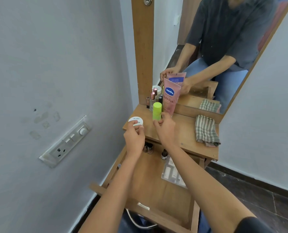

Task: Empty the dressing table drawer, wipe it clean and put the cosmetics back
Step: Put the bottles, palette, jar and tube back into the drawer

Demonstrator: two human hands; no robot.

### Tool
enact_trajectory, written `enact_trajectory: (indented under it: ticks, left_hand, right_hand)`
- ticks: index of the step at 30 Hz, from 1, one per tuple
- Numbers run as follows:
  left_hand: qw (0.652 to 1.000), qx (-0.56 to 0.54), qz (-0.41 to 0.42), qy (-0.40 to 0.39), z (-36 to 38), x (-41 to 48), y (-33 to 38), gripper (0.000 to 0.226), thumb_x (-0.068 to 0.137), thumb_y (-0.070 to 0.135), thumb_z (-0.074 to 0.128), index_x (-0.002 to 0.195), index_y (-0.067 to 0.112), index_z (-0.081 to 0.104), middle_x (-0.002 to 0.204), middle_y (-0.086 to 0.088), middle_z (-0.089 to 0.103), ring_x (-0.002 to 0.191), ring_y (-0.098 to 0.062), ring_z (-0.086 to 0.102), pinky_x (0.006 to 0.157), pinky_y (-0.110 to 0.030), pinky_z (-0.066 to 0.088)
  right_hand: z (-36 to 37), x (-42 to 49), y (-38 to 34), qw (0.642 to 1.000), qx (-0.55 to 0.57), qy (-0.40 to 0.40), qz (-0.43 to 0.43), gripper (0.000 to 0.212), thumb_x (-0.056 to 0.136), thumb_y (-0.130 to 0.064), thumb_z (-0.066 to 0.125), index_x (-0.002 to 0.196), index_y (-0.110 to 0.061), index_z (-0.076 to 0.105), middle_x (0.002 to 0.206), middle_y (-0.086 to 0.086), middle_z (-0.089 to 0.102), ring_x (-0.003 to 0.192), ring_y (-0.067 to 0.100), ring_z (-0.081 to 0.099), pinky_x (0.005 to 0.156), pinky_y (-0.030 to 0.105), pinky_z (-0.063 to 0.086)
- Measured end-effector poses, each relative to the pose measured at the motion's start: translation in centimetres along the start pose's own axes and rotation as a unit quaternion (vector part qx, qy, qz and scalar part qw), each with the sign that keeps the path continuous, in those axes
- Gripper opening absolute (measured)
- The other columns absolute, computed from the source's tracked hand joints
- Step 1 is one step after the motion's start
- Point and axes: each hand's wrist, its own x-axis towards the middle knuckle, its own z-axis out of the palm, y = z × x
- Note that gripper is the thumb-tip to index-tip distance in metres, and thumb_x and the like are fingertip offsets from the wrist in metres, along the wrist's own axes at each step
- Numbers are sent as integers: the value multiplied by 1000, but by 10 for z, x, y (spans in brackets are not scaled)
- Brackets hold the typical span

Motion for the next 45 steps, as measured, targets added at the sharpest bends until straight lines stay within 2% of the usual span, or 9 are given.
enact_trajectory:
  ticks: [4,11,20,23,28,31,36,39,45]
  left_hand:
    - [1000,-11,22,15,3,16,9,26,94,12,51,119,9,54,103,-4,65,81,-13,58,59,-3,39]
    - [999,-24,33,12,7,26,7,23,92,13,52,115,10,56,95,-3,68,80,-19,63,76,-25,48]
    - [999,-13,36,9,13,29,-1,21,92,16,53,111,11,59,98,-6,68,83,-20,64,79,-32,52]
    - [999,-15,43,5,15,28,-2,20,93,16,52,111,11,60,97,-6,67,81,-19,63,73,-27,50]
    - [998,3,61,-3,21,26,-1,20,94,14,51,112,10,59,96,0,62,80,-9,57,62,-9,40]
    - [998,10,63,-8,26,27,2,21,94,12,52,113,9,59,96,3,58,86,-11,57,72,-19,43]
    - [994,46,90,-40,33,44,8,29,92,7,52,121,8,58,109,-5,65,99,-17,60,84,-24,46]
    - [990,69,110,-63,40,57,13,34,92,4,50,125,10,56,110,-6,66,102,-19,61,84,-23,45]
    - [975,104,172,-93,59,72,25,46,92,0,49,134,18,51,113,-4,62,97,-16,58,84,-23,44]
  right_hand:
    - [13,11,-4,999,-34,-14,30,37,84,-31,64,112,-14,47,85,8,66,81,30,63,72,45,53]
    - [22,18,-13,992,-112,-12,64,43,90,-33,60,119,-8,42,107,16,64,97,39,62,76,43,49]
    - [11,6,5,992,-123,-10,17,33,87,-32,55,108,-8,46,93,20,65,86,40,62,71,45,52]
    - [-2,2,13,990,-138,-6,24,39,85,-35,55,115,-12,45,92,18,66,84,38,63,69,41,51]
    - [-12,1,22,988,-155,4,21,54,78,-48,63,117,-15,46,96,10,66,87,32,63,69,37,51]
    - [-10,6,22,991,-133,-8,-3,53,77,-52,66,113,-16,50,99,7,63,89,27,61,70,36,48]
    - [-19,9,30,993,-118,-3,3,40,77,-41,66,103,-13,56,95,6,57,85,24,57,66,34,43]
    - [-33,9,43,990,-141,14,3,35,78,-41,67,94,-11,56,90,5,52,79,23,53,62,32,34]
    - [-44,7,65,993,-110,34,-27,35,78,-38,70,79,-9,50,79,5,46,69,20,46,57,29,30]
